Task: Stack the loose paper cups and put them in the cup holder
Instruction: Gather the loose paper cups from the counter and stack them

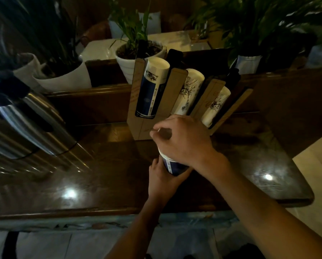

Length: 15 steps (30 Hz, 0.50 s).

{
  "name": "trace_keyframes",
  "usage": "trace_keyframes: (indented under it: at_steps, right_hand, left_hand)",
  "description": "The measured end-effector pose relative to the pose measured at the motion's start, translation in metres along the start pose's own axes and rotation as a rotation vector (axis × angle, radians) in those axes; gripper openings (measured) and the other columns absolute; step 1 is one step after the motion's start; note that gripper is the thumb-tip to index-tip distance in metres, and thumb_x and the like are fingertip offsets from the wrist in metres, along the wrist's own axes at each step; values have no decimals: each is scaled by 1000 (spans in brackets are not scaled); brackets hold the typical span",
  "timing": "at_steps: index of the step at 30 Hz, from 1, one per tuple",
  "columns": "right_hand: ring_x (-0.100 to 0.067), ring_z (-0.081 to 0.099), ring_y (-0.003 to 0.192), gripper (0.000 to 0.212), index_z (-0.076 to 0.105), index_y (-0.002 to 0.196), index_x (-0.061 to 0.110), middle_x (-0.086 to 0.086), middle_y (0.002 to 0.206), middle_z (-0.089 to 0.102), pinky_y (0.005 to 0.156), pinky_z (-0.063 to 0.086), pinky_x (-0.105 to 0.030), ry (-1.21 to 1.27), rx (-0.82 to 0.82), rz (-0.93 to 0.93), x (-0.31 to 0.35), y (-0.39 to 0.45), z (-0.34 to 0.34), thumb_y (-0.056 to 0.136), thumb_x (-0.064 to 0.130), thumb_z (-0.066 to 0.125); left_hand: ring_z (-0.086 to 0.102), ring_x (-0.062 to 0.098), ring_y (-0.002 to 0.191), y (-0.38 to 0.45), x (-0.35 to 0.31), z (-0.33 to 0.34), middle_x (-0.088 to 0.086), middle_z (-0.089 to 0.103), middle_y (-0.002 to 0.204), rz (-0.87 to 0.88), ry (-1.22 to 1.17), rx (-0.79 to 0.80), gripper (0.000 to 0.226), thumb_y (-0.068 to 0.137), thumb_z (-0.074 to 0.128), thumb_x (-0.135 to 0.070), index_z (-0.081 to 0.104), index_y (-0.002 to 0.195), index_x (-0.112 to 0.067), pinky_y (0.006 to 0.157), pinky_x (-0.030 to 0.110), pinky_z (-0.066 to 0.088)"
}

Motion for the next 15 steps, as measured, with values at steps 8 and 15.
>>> trace_keyframes:
  at_steps: [8, 15]
  right_hand:
    - [-11, 63, 94, 38, 74, 109, 35, 5, 105, 67, 71, 49, -27, 108, -46, 27, -9, -3, -1, 84, 61, 60]
    - [-15, 64, 99, 43, 72, 115, 33, 4, 110, 70, 74, 47, -27, 75, -70, 14, -14, 1, -2, 86, 61, 56]
  left_hand:
    - [54, 16, 122, 3, -7, -1, -3, 61, 130, -103, 13, 116, 80, 68, 86, -51, 54, 134, -18, 107, 41, 44]
    - [72, 14, 98, 28, -68, -70, -4, 73, 106, -70, -533, 337, 48, 82, 53, -16, 54, 130, -21, 72, 23, 59]
Point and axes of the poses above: each hand's wrist, its own y-axis towards the middle knuckle, its own z-axis out of the palm, x = y × z, the point moved 6 cm from there along y, towards the middle knuckle
